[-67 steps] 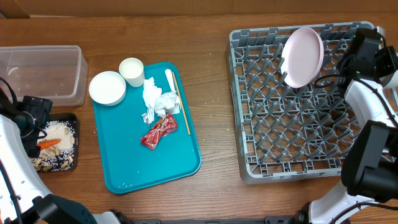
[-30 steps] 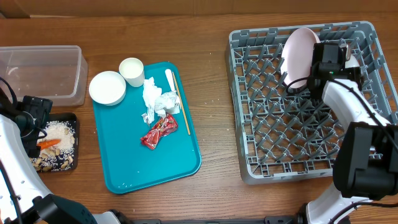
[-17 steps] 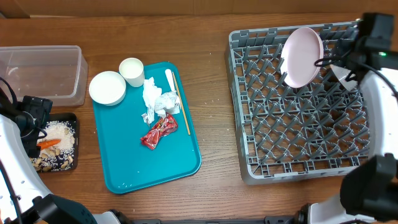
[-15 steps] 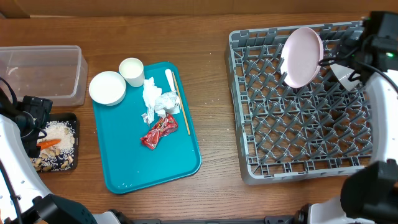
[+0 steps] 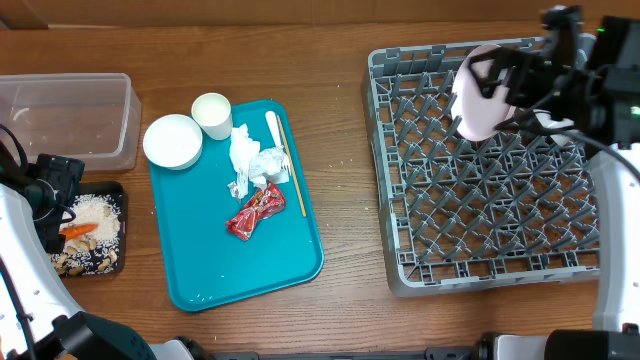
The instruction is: Sort waste into correct bins and load items into the dishwasher rack
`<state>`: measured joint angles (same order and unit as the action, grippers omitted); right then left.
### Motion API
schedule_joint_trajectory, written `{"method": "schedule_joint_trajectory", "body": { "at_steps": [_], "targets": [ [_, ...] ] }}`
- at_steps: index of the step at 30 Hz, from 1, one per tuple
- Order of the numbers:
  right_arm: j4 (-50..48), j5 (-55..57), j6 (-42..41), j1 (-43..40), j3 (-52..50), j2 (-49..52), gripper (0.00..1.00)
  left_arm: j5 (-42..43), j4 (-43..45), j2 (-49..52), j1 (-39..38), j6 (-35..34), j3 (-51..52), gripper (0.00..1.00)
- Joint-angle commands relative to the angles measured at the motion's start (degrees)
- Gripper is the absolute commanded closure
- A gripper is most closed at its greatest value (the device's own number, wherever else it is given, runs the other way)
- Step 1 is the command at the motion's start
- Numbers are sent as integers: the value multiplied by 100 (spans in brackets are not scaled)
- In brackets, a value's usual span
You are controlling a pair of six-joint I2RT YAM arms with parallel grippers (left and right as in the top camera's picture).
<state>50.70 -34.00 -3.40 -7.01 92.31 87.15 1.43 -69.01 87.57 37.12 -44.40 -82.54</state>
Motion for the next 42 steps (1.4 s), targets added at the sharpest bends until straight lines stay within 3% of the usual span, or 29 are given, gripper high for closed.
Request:
{"method": "schedule_joint_trajectory", "body": {
  "at_steps": [1, 8, 14, 22, 33, 42],
  "targets": [
    [20, -824, -7, 656, 151, -50, 0, -55, 9, 28, -2, 111, -11, 0],
    [-118, 199, -7, 2468, 151, 243, 0, -55, 9, 28, -2, 111, -11, 0],
    [-590, 629, -11, 3477, 151, 675, 0, -55, 9, 28, -2, 111, -11, 0],
    [-1421, -61, -428, 4199, 151, 1327, 0, -55, 9, 28, -2, 111, -11, 0],
    [-3108, 251, -1102, 5117, 151, 2262, 0, -55, 9, 28, -2, 111, -11, 0],
    [-2997, 2033, -1150, 5536, 151, 2645, 0, -55, 9, 28, -2, 111, -11, 0]
  ]
}}
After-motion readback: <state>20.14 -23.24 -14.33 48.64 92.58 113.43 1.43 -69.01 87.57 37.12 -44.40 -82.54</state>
